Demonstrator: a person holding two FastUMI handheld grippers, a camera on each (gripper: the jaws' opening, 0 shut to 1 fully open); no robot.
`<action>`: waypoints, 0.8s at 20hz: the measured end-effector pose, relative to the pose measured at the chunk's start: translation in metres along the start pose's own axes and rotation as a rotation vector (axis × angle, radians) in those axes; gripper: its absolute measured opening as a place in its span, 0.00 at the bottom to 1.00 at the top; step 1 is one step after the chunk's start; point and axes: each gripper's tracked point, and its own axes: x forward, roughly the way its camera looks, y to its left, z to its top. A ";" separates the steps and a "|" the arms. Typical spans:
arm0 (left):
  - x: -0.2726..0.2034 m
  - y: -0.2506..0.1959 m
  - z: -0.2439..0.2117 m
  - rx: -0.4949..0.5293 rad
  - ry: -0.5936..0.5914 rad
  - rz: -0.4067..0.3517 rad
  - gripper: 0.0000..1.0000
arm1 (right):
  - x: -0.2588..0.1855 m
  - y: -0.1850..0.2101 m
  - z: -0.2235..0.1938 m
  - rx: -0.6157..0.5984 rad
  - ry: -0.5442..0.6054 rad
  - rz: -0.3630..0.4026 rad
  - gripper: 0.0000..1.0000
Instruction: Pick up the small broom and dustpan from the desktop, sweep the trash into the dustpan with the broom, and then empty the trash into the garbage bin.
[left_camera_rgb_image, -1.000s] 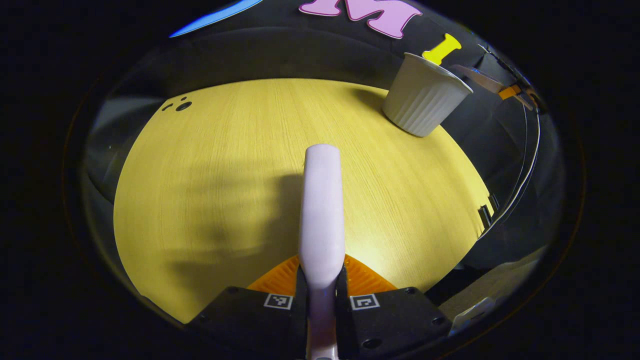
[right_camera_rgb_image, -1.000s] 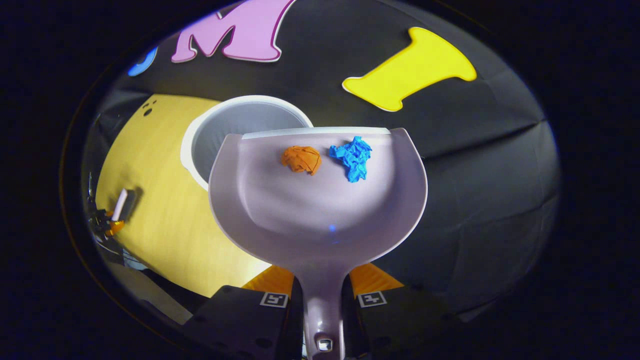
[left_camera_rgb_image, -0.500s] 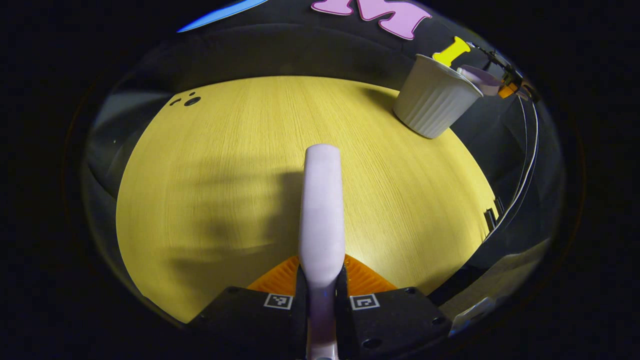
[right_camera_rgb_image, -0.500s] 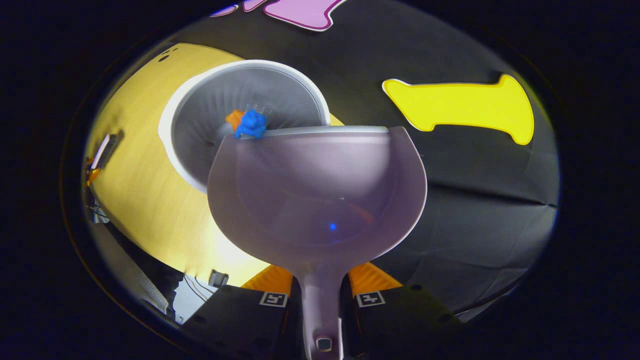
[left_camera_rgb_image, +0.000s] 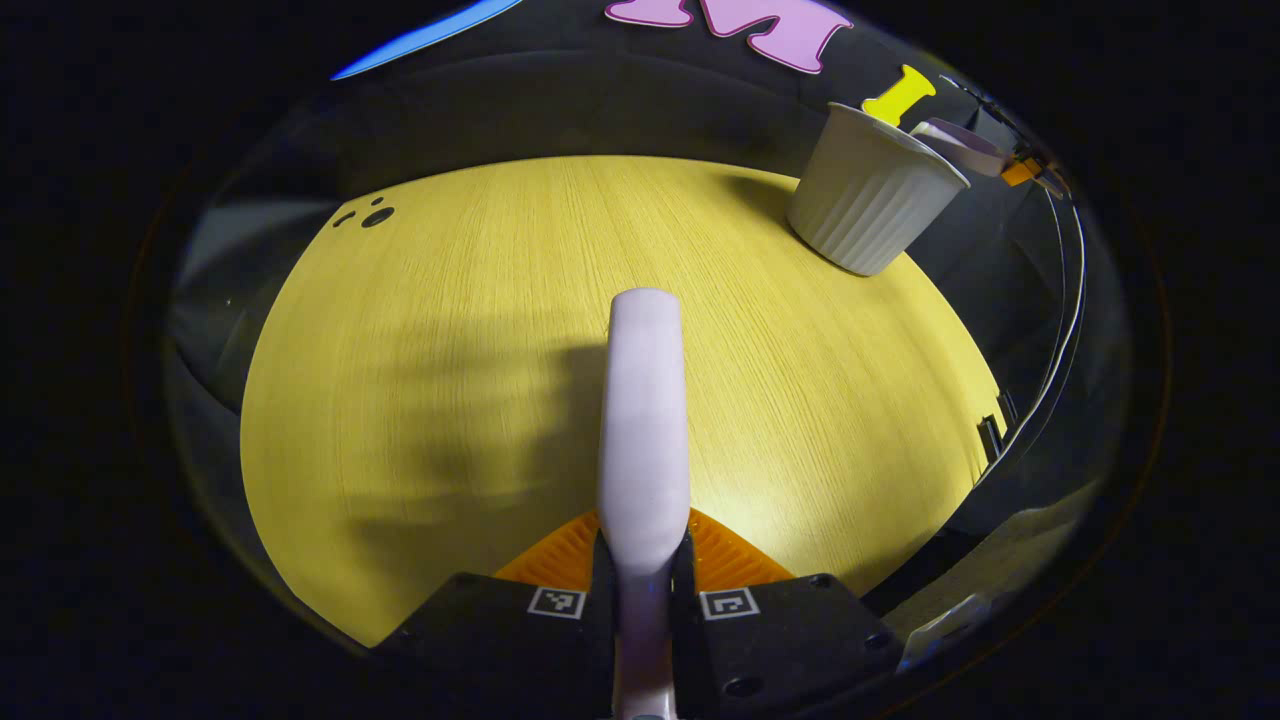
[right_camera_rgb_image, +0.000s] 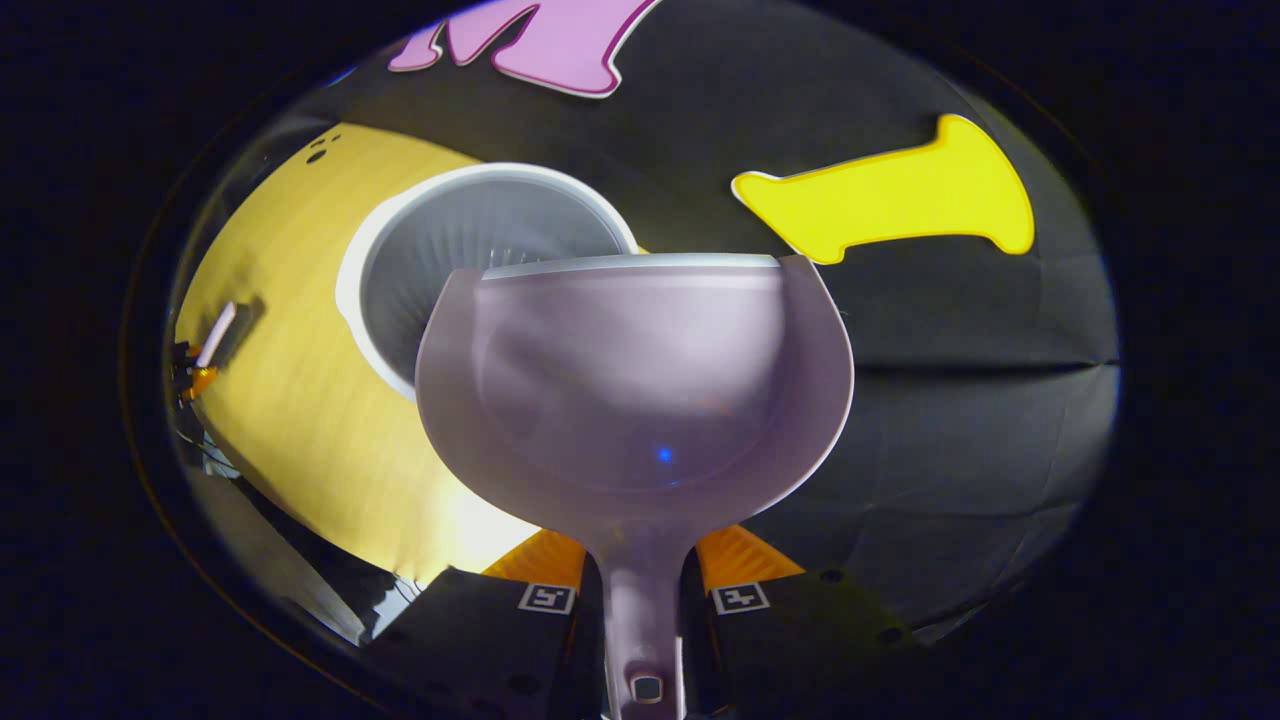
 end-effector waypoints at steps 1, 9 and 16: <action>0.001 -0.001 0.001 -0.001 0.001 0.003 0.26 | -0.008 0.004 0.000 0.025 -0.037 0.019 0.35; 0.000 -0.009 0.006 0.021 0.020 0.035 0.27 | -0.073 0.073 -0.033 0.106 -0.251 0.168 0.35; -0.002 -0.015 0.010 0.045 0.025 0.051 0.27 | -0.072 0.203 -0.078 0.093 -0.244 0.347 0.35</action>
